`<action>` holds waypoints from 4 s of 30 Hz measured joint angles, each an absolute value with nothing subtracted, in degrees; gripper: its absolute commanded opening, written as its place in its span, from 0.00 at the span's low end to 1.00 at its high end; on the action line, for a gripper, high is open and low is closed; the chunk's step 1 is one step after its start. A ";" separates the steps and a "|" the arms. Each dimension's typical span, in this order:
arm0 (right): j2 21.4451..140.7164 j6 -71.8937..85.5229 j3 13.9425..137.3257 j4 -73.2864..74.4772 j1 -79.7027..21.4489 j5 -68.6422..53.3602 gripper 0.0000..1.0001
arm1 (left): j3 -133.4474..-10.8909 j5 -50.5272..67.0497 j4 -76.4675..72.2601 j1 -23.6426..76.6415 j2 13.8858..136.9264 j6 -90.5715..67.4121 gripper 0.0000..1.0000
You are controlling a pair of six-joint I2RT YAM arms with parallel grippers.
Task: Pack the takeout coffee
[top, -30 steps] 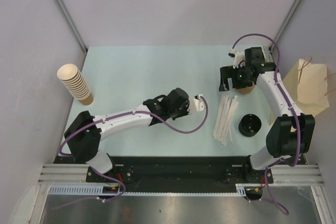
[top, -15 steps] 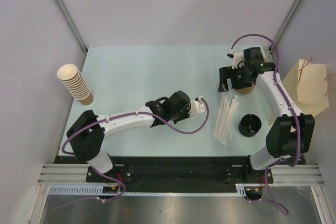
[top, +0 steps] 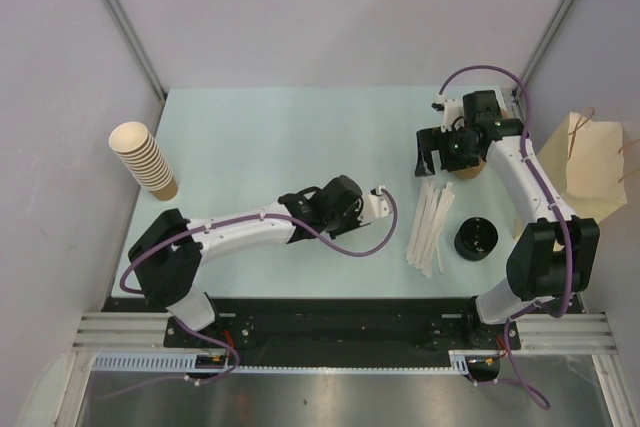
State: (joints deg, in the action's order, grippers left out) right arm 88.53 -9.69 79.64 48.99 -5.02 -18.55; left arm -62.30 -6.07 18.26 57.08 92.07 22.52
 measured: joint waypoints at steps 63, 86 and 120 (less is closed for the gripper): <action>91.53 -57.74 71.64 66.00 3.90 -6.26 0.54 | -77.17 34.81 40.05 36.82 76.31 17.89 0.99; 91.55 -60.27 69.32 63.96 3.90 -4.93 0.28 | -77.47 35.38 40.23 35.86 77.65 17.91 0.99; 74.76 -57.95 69.76 67.18 -4.75 -7.51 0.00 | -73.34 33.15 33.89 35.11 73.19 15.57 0.99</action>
